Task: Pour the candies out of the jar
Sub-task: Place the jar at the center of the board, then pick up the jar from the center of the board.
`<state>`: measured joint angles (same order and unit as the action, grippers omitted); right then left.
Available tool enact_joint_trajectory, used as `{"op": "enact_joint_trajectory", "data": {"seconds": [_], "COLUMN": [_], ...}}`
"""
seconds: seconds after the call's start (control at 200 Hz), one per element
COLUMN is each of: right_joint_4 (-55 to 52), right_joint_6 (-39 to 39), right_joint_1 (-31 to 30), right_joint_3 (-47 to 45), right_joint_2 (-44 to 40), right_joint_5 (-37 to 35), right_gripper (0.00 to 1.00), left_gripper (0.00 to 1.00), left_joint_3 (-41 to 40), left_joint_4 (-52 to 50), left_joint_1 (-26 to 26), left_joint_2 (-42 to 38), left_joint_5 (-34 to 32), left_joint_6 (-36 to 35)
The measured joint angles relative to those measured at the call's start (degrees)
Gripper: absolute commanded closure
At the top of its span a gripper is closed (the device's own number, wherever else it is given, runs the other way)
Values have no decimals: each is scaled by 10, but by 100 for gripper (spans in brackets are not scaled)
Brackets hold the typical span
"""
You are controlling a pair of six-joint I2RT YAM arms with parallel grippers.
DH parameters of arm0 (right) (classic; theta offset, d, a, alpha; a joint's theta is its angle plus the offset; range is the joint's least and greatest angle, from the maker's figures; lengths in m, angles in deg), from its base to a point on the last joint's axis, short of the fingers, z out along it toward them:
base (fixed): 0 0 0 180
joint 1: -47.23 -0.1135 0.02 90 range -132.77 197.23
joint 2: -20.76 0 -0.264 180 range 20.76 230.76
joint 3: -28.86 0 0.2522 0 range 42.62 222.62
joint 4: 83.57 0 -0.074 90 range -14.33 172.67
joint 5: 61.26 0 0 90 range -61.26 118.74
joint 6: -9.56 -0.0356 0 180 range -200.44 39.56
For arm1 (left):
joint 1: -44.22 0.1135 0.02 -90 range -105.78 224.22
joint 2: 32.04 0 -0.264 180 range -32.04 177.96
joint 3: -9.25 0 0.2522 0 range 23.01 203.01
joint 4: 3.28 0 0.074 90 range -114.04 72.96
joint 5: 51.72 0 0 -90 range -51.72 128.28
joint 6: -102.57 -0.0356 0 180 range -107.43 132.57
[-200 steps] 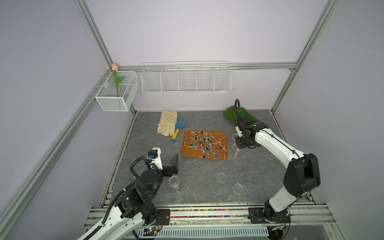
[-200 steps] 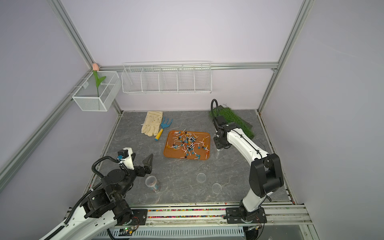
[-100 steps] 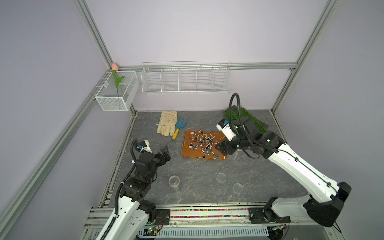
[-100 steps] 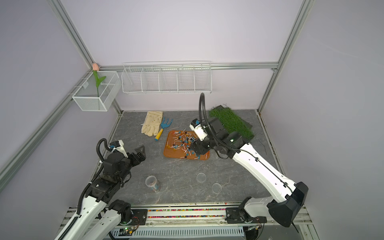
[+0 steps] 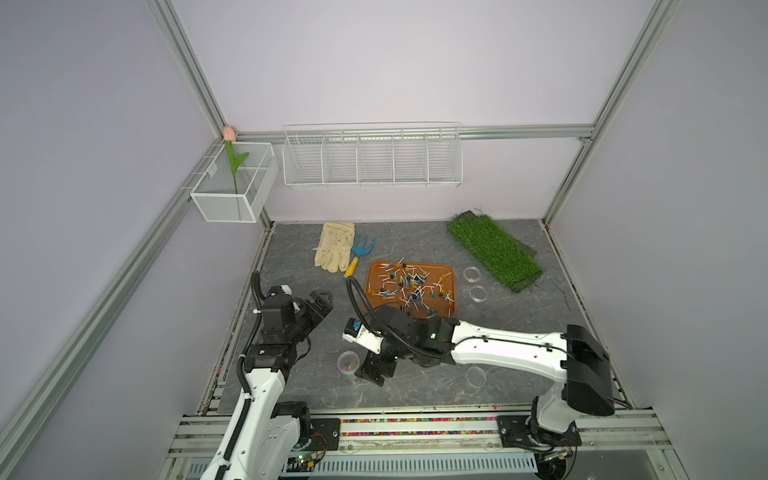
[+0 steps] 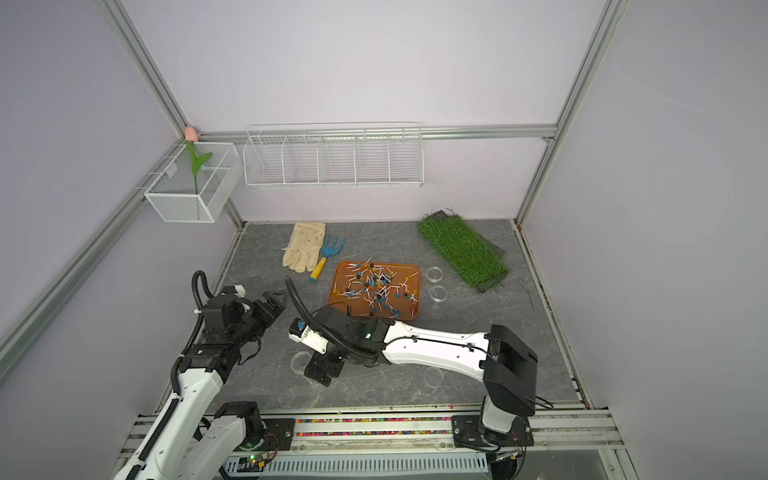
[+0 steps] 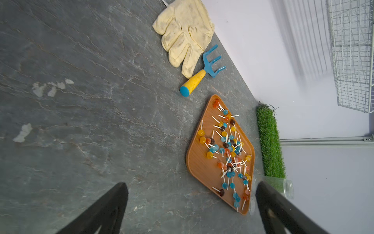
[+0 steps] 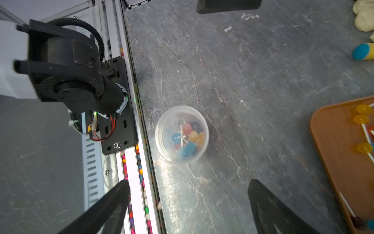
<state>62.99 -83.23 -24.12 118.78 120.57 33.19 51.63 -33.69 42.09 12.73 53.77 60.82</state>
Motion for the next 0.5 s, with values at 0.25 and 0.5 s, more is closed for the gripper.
{"op": "enact_joint_trajectory", "data": {"seconds": [0.25, 0.5], "right_joint_4": [39, 72], "right_joint_6": [-13, -41], "right_joint_1": [-9, -14], "right_joint_3": [36, 39], "right_joint_2": [87, 108], "right_joint_5": [-7, -28], "right_gripper": [13, 54], "left_gripper": [0, 4], "left_joint_3": [-34, -36], "left_joint_4": [18, 18], "left_joint_1": [0, 0], "left_joint_2": [-43, -63], "left_joint_5": [13, 13], "left_joint_6": [41, 48]}}
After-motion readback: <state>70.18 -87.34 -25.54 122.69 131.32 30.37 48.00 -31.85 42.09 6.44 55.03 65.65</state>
